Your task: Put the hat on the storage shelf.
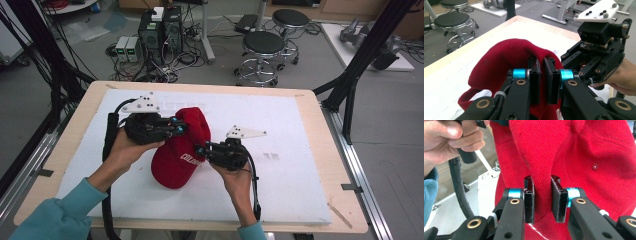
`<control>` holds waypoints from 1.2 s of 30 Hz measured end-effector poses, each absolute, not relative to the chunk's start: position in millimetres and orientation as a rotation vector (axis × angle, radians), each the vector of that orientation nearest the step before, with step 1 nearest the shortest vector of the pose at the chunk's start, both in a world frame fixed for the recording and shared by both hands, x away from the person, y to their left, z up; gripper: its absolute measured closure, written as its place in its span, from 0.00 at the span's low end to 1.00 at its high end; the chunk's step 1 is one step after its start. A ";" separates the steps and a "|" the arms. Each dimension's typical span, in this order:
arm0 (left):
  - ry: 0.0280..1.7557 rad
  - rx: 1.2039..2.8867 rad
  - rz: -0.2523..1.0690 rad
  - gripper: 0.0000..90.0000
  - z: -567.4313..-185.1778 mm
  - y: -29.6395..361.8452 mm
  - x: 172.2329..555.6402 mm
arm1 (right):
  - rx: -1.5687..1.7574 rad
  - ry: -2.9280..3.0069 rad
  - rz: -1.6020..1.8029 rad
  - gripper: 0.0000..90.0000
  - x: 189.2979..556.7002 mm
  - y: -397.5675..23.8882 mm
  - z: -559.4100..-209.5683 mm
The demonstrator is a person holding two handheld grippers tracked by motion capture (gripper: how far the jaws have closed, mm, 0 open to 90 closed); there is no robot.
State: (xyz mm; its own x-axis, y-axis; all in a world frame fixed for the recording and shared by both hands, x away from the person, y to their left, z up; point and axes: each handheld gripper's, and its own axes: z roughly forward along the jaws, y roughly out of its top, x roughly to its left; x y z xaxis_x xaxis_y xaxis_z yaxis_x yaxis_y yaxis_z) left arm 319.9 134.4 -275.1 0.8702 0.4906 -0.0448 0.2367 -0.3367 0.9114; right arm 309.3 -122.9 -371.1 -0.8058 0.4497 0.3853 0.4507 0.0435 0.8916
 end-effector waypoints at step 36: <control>0.626 1.884 0.181 0.18 -288.7 153.8 321.2 | -0.748 -2.538 -2.060 0.96 292.9 -128.9 -353.2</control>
State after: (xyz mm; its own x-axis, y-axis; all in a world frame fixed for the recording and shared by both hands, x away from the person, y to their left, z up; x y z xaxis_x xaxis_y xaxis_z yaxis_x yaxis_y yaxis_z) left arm 321.2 153.8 -288.7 0.8492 0.5014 -0.1658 0.3360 -0.2709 0.9021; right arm 292.9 -128.9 -353.2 -0.8794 0.4626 0.1123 0.2051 0.1553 0.9663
